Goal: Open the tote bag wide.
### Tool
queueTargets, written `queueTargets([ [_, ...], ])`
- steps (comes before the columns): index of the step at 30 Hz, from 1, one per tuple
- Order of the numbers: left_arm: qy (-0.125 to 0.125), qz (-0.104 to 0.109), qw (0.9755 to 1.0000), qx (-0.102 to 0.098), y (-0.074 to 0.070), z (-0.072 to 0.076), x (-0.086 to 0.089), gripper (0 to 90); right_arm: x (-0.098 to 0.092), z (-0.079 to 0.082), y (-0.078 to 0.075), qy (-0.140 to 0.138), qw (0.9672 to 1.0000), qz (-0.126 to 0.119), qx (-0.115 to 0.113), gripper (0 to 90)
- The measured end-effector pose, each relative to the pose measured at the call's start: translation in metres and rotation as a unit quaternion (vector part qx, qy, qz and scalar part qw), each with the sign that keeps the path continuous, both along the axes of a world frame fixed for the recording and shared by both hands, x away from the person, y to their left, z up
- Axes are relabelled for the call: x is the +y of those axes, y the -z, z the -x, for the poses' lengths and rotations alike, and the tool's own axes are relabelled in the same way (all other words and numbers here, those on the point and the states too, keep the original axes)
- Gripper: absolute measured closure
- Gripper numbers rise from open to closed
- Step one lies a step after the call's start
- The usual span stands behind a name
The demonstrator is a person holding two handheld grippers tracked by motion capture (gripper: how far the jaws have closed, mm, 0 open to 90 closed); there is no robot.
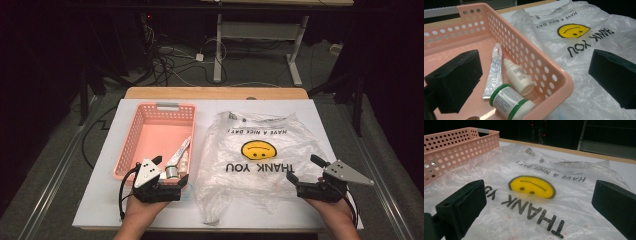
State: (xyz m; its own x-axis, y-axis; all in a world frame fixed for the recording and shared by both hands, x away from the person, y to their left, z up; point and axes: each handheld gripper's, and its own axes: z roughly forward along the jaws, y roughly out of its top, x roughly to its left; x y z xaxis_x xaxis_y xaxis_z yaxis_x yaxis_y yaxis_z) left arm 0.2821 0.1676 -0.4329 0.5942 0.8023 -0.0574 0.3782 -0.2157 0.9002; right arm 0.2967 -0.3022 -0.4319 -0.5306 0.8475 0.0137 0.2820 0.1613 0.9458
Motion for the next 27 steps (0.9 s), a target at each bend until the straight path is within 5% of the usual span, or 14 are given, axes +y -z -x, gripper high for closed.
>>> queueTargets([
  [18, 0.003, -0.01, 0.9999, -0.002, -0.002, 0.001, -0.002, 0.0, -0.004, -0.002, -0.003, 0.004, 1.0, 0.009, 0.001, 0.4],
  [27, -0.001, -0.006, 0.9999, 0.012, -0.003, -0.001, 0.001, 0.0, -0.027, -0.007, -0.004, 0.04, 0.9989, 0.021, 0.016, 0.5],
])
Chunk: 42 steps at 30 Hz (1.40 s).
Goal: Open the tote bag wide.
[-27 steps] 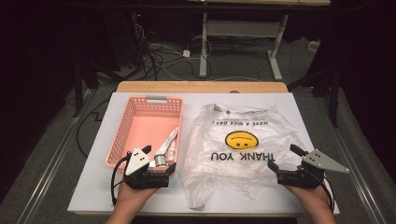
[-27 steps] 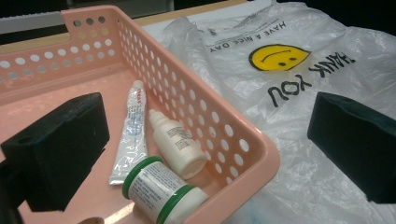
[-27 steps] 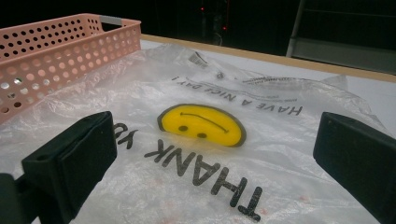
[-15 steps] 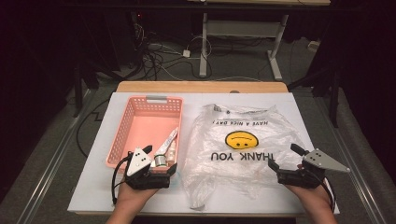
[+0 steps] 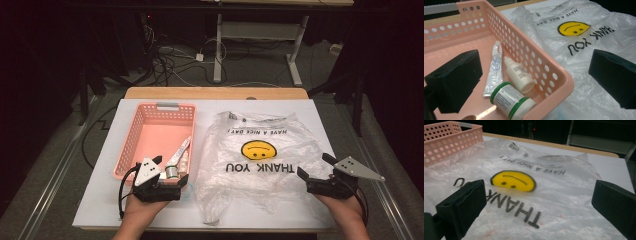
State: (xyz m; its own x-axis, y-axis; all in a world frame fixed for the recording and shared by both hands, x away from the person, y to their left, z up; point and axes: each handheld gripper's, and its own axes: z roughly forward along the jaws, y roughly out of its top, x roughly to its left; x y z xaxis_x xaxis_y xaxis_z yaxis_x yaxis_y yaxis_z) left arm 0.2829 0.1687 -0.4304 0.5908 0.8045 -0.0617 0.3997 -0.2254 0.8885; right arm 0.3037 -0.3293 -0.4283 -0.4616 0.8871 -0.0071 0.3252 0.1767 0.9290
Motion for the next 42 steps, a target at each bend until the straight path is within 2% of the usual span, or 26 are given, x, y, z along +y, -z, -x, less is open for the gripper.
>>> queueTargets([
  [3, -0.003, -0.012, 0.9999, -0.002, -0.001, -0.002, 0.0, 0.0, -0.005, -0.001, 0.001, 0.009, 0.9999, 0.003, 0.005, 0.6],
  [6, 0.002, -0.004, 0.9999, 0.01, -0.006, -0.007, 0.001, 0.0, -0.015, -0.002, 0.004, 0.025, 0.9996, 0.004, 0.013, 1.0],
  [7, 0.001, -0.014, 0.9999, 0.009, -0.008, -0.007, 0.002, 0.0, -0.015, -0.002, 0.004, 0.025, 0.9996, 0.004, 0.013, 1.0],
  [8, -0.001, -0.014, 0.9999, 0.008, -0.008, -0.007, 0.002, 0.0, -0.02, -0.003, 0.006, 0.03, 0.9993, 0.003, 0.021, 1.0],
  [12, 0.002, -0.015, 0.9999, 0.004, -0.006, -0.005, 0.002, 0.0, -0.027, -0.005, 0.01, 0.039, 0.9987, 0.012, 0.03, 2.3],
  [15, 0.008, -0.02, 0.9997, 0.007, -0.004, -0.004, 0.002, 0.0, -0.03, -0.006, 0.012, 0.042, 0.9983, 0.017, 0.037, 2.8],
  [18, 0.013, -0.018, 0.9996, 0.019, -0.004, -0.003, 0.004, 0.0, -0.038, -0.006, 0.014, 0.051, 0.9975, 0.019, 0.046, 5.6],
  [22, 0.013, -0.028, 0.9994, 0.014, -0.007, -0.002, 0.007, 0.0, -0.047, -0.006, 0.016, 0.062, 0.9961, 0.016, 0.06, 10.2],
  [24, 0.007, -0.036, 0.9993, 0.001, -0.007, 0.001, 0.009, 0.0, -0.05, -0.005, 0.018, 0.065, 0.9953, 0.022, 0.068, 13.3],
  [26, 0.006, -0.031, 0.9995, 0.001, -0.006, 0.002, 0.01, 0.0, -0.052, -0.004, 0.018, 0.068, 0.9946, 0.025, 0.075, 14.4],
  [27, 0.005, -0.026, 0.9996, 0.001, -0.006, 0.002, 0.012, 0.0, -0.057, -0.002, 0.02, 0.078, 0.9927, 0.016, 0.09, 17.2],
  [29, 0.009, -0.026, 0.9996, 0.006, -0.005, 0.002, 0.013, 0.0, -0.059, -0.002, 0.021, 0.076, 0.9926, 0.018, 0.092, 18.2],
  [30, 0.011, -0.027, 0.9995, 0.012, -0.005, 0.002, 0.014, 0.0, -0.063, 0.001, 0.024, 0.075, 0.9913, 0.022, 0.106, 21.0],
  [33, 0.02, -0.024, 0.9992, 0.024, -0.003, 0.0, 0.015, 0.0, -0.067, 0.005, 0.028, 0.082, 0.9884, 0.02, 0.127, 27.0],
  [34, 0.021, -0.021, 0.9992, 0.025, -0.003, 0.0, 0.015, 0.0, -0.067, 0.005, 0.028, 0.082, 0.9884, 0.02, 0.127, 27.0],
  [35, 0.019, -0.019, 0.9993, 0.024, -0.003, 0.0, 0.015, 0.0, -0.068, 0.004, 0.032, 0.085, 0.9865, 0.02, 0.139, 30.2],
  [36, 0.017, -0.019, 0.9994, 0.022, -0.003, 0.001, 0.015, 0.0, -0.068, 0.004, 0.032, 0.085, 0.9865, 0.02, 0.139, 30.2],
  [38, 0.014, -0.026, 0.9994, 0.015, -0.004, 0.001, 0.015, 0.0, -0.07, 0.001, 0.036, 0.091, 0.9843, 0.017, 0.15, 35.0],
  [39, 0.012, -0.03, 0.9994, 0.011, -0.004, 0.001, 0.014, 0.0, -0.071, -0.002, 0.039, 0.096, 0.9816, 0.02, 0.164, 39.0],
  [40, 0.012, -0.034, 0.9993, 0.009, -0.004, 0.001, 0.013, 0.0, -0.071, -0.002, 0.039, 0.096, 0.9816, 0.02, 0.164, 39.0],
  [42, 0.017, -0.032, 0.9993, 0.007, -0.003, 0.002, 0.013, 0.0, -0.071, -0.005, 0.042, 0.097, 0.9794, 0.018, 0.177, 49.7],
])
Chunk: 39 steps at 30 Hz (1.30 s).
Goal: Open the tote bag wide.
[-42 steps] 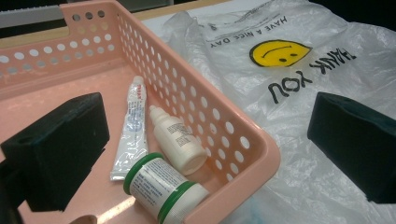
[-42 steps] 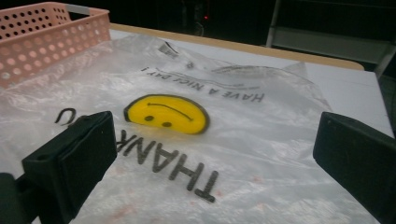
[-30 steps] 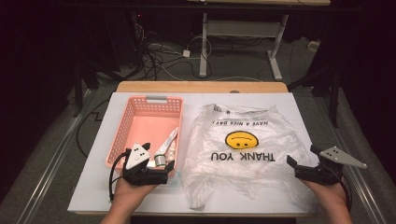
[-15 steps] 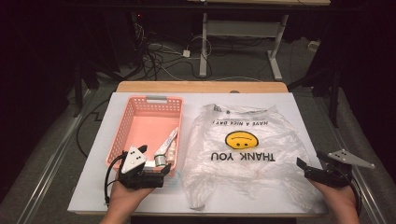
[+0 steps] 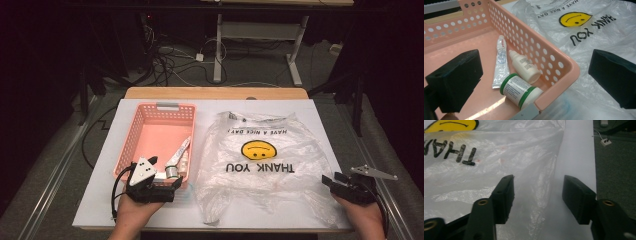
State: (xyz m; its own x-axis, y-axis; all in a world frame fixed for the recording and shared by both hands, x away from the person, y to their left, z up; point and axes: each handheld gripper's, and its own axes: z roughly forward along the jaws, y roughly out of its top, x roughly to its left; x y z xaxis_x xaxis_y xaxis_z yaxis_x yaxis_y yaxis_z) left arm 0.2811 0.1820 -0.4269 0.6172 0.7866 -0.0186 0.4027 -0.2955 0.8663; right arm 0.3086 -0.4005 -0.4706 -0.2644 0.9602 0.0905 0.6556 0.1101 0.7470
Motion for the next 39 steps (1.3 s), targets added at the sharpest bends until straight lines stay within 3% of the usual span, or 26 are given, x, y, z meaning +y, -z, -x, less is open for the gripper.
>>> queueTargets([
  [2, 0.006, 0.003, 1.0, 0.004, 0.0, 0.0, 0.0, 0.0, 0.0, 0.0, 0.0, -0.004, 1.0, 0.0, 0.005, 58.5],
  [3, 0.005, 0.002, 1.0, 0.006, 0.0, 0.0, -0.001, 0.0, 0.0, 0.0, 0.0, -0.004, 1.0, 0.0, 0.005, 58.5],
  [6, 0.005, 0.002, 0.9999, 0.013, 0.001, 0.0, -0.001, 0.0, 0.002, 0.003, 0.0, -0.013, 0.9998, 0.018, 0.001, 84.0],
  [7, 0.006, 0.004, 0.9999, 0.014, 0.001, 0.0, -0.001, 0.0, 0.002, 0.003, 0.0, -0.013, 0.9998, 0.018, 0.001, 84.0],
  [8, 0.006, 0.008, 0.9998, 0.016, 0.001, 0.0, 0.0, 0.0, 0.003, 0.009, -0.002, -0.024, 0.9996, 0.018, -0.003, 90.0],
  [12, 0.007, 0.027, 0.9995, 0.015, 0.001, -0.001, 0.002, 0.0, 0.011, 0.022, -0.01, -0.038, 0.9992, 0.003, -0.016, 90.0],
  [15, 0.009, 0.03, 0.9994, 0.012, 0.001, 0.0, 0.001, 0.0, 0.024, 0.038, -0.013, -0.061, 0.9978, 0.01, -0.022, 90.0],
  [21, 0.015, 0.022, 0.9996, 0.009, 0.002, 0.002, -0.003, 0.0, 0.038, 0.071, -0.01, -0.1, 0.9949, -0.004, -0.012, 89.8],
  [25, 0.017, 0.021, 0.9996, 0.012, 0.0, 0.003, -0.005, 0.0, 0.038, 0.079, -0.022, -0.105, 0.9935, -0.009, -0.042, 71.1],
  [29, 0.02, 0.023, 0.9994, 0.013, 0.0, 0.005, -0.006, 0.0, 0.034, 0.057, -0.041, -0.093, 0.9924, -0.016, -0.079, 63.8],
  [31, 0.018, 0.022, 0.9995, 0.009, 0.0, 0.005, -0.006, 0.0, 0.033, 0.048, -0.044, -0.089, 0.9925, -0.014, -0.083, 62.9],
  [34, 0.016, 0.023, 0.9996, 0.002, 0.0, 0.006, -0.005, 0.0, 0.031, 0.014, -0.054, -0.081, 0.9923, -0.01, -0.093, 60.3],
  [35, 0.016, 0.025, 0.9996, 0.001, 0.0, 0.006, -0.005, 0.0, 0.031, -0.009, -0.058, -0.077, 0.9925, -0.006, -0.095, 59.8],
  [37, 0.016, 0.026, 0.9995, 0.002, 0.0, 0.006, -0.004, 0.0, 0.031, -0.018, -0.059, -0.076, 0.9925, -0.006, -0.096, 59.2],
  [38, 0.016, 0.029, 0.9995, 0.002, 0.0, 0.006, -0.004, 0.0, 0.031, -0.044, -0.062, -0.072, 0.993, -0.003, -0.093, 58.8],
  [39, 0.016, 0.029, 0.9995, 0.002, 0.0, 0.006, -0.004, 0.0, 0.031, -0.044, -0.062, -0.072, 0.993, -0.003, -0.093, 58.8],
])
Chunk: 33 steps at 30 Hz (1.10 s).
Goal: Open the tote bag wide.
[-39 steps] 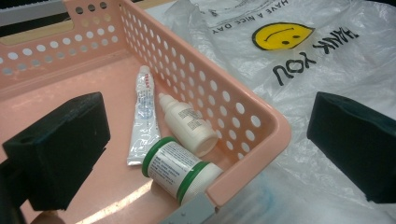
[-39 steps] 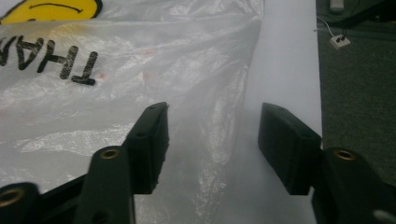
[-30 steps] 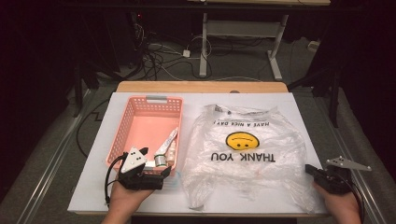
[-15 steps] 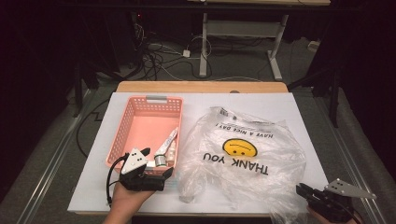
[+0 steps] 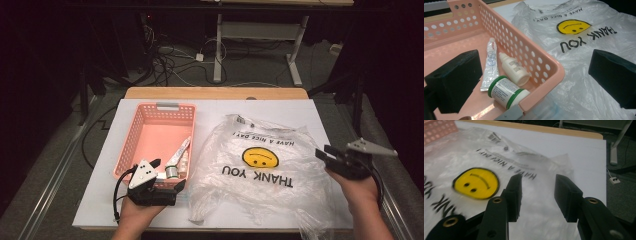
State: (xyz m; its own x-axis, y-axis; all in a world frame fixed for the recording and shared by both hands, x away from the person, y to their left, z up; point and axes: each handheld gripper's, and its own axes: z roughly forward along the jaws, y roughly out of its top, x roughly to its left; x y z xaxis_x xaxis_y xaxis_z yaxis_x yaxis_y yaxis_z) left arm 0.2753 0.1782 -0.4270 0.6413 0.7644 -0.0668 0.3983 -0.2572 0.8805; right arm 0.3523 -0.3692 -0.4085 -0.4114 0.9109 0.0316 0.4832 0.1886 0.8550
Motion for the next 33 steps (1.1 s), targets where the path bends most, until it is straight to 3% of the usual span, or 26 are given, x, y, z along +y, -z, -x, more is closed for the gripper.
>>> queueTargets([
  [2, 0.0, 0.003, 1.0, 0.001, 0.0, 0.0, 0.001, 0.0, 0.001, -0.022, 0.0, 0.006, 1.0, 0.002, 0.003, 58.3],
  [3, 0.0, 0.004, 1.0, 0.0, 0.0, 0.0, 0.001, 0.0, 0.0, -0.042, 0.003, 0.012, 0.9998, -0.006, 0.011, 58.1],
  [4, 0.0, 0.004, 1.0, -0.001, 0.0, 0.0, 0.001, 0.0, 0.0, -0.042, 0.003, 0.012, 0.9998, -0.006, 0.011, 58.1],
  [5, 0.0, 0.006, 1.0, -0.002, -0.001, 0.001, 0.002, 0.0, 0.0, -0.06, 0.008, 0.014, 0.9995, -0.018, 0.024, 56.9],
  [6, -0.001, 0.007, 1.0, -0.002, -0.001, 0.001, 0.002, 0.0, 0.0, -0.06, 0.008, 0.014, 0.9995, -0.018, 0.024, 56.9],
  [7, -0.002, 0.009, 0.9999, -0.003, -0.001, 0.002, 0.002, 0.0, -0.001, -0.075, 0.013, 0.019, 0.9989, -0.02, 0.037, 52.0],
  [10, 0.0, 0.007, 1.0, -0.003, -0.002, 0.002, 0.003, 0.0, 0.0, -0.093, 0.021, 0.029, 0.9982, -0.016, 0.051, 42.9],
  [12, 0.0, 0.009, 1.0, -0.002, -0.001, 0.002, 0.002, 0.0, 0.0, -0.104, 0.029, 0.028, 0.9964, -0.014, 0.078, 33.9],
  [16, 0.003, 0.007, 1.0, -0.002, 0.0, 0.002, 0.001, 0.0, 0.003, -0.12, 0.042, 0.026, 0.9945, 0.001, 0.101, 32.5],
  [21, 0.005, 0.004, 1.0, -0.002, 0.0, 0.002, 0.0, 0.0, 0.009, -0.126, 0.058, 0.017, 0.9905, 0.027, 0.134, 42.6],
  [23, 0.005, 0.004, 1.0, -0.002, 0.0, 0.002, -0.001, 0.0, 0.011, -0.125, 0.059, 0.02, 0.9908, 0.042, 0.127, 48.8],
  [26, 0.007, 0.003, 1.0, -0.002, 0.0, 0.003, -0.002, 0.0, 0.015, -0.123, 0.058, 0.008, 0.9907, 0.06, 0.121, 68.5],
  [27, 0.008, 0.003, 1.0, -0.001, 0.0, 0.003, -0.002, 0.0, 0.016, -0.122, 0.058, 0.001, 0.9909, 0.055, 0.123, 78.3],
  [29, 0.009, 0.004, 1.0, -0.002, 0.0, 0.003, -0.003, 0.0, 0.018, -0.121, 0.057, -0.009, 0.9907, 0.046, 0.128, 87.7],
  [33, 0.013, 0.005, 0.9999, -0.002, 0.0, 0.004, -0.004, 0.0, 0.013, -0.122, 0.05, 0.013, 0.9946, 0.034, 0.097, 89.6],
])
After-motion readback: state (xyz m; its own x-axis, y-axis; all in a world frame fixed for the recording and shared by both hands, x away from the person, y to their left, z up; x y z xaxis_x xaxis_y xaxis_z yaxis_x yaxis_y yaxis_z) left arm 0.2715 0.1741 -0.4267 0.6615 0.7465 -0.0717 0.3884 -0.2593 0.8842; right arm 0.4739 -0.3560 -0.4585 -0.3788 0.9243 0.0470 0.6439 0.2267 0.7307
